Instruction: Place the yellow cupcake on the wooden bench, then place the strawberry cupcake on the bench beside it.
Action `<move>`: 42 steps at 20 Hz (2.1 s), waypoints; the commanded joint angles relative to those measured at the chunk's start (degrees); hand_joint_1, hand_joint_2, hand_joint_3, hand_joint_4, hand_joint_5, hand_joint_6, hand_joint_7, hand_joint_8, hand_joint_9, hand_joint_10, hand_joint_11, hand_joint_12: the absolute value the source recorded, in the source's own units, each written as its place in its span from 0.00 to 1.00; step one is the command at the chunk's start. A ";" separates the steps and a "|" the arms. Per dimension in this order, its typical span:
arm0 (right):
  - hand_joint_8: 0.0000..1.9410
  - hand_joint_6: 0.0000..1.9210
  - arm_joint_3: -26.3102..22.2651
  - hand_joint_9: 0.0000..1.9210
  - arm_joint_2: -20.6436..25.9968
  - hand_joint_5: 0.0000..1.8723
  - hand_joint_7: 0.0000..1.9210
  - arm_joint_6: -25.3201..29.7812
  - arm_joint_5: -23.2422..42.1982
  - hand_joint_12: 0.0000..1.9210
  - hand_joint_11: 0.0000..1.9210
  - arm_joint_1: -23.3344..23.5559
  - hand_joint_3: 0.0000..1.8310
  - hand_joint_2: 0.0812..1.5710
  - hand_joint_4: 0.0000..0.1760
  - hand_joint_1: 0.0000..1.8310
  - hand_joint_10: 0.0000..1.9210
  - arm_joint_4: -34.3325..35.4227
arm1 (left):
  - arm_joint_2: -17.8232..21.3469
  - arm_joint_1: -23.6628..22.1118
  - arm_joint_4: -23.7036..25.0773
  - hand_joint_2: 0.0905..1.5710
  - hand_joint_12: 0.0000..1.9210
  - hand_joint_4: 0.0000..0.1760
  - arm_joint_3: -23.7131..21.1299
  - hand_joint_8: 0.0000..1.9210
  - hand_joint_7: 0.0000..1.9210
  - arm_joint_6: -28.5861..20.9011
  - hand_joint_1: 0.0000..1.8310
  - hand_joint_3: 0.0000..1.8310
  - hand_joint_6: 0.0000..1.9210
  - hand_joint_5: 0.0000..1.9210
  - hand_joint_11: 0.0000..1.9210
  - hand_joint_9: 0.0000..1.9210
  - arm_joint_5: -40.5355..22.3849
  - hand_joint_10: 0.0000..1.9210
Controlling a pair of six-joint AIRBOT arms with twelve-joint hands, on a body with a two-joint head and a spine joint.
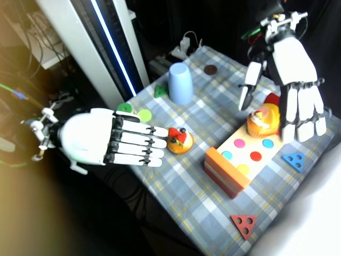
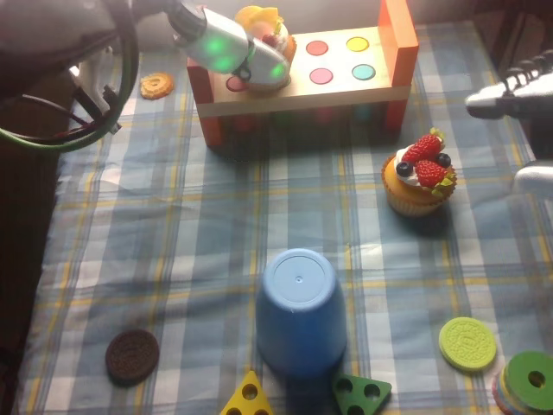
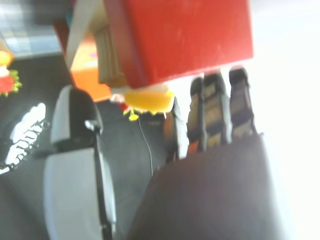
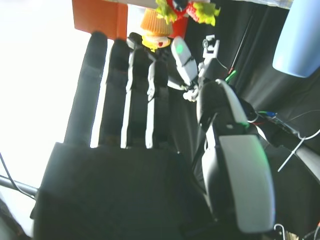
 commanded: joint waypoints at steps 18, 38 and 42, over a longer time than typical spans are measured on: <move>0.00 0.00 8.92 0.28 -8.84 0.23 0.29 5.20 -11.78 0.61 0.02 13.11 0.00 0.63 0.43 0.48 0.00 -10.36 | 21.19 20.09 18.33 0.45 0.00 1.00 -24.32 0.00 0.00 -32.18 0.46 0.00 0.00 0.00 0.00 0.00 -40.91 0.00; 0.56 0.22 11.63 0.52 -11.14 0.63 0.56 7.67 -14.21 0.79 0.38 15.84 0.00 0.66 0.00 0.70 0.52 -12.17 | 21.08 22.88 15.33 0.47 0.00 1.00 -24.17 0.00 0.00 -33.01 0.42 0.00 0.00 0.00 0.00 0.00 -41.76 0.00; 0.49 0.35 9.40 0.51 -8.11 0.58 0.57 9.68 -3.56 0.76 0.32 18.09 0.00 0.66 0.00 0.68 0.39 -12.54 | 21.12 23.68 15.14 0.47 0.00 1.00 -24.19 0.00 0.00 -33.73 0.42 0.00 0.00 0.00 0.00 0.00 -42.25 0.00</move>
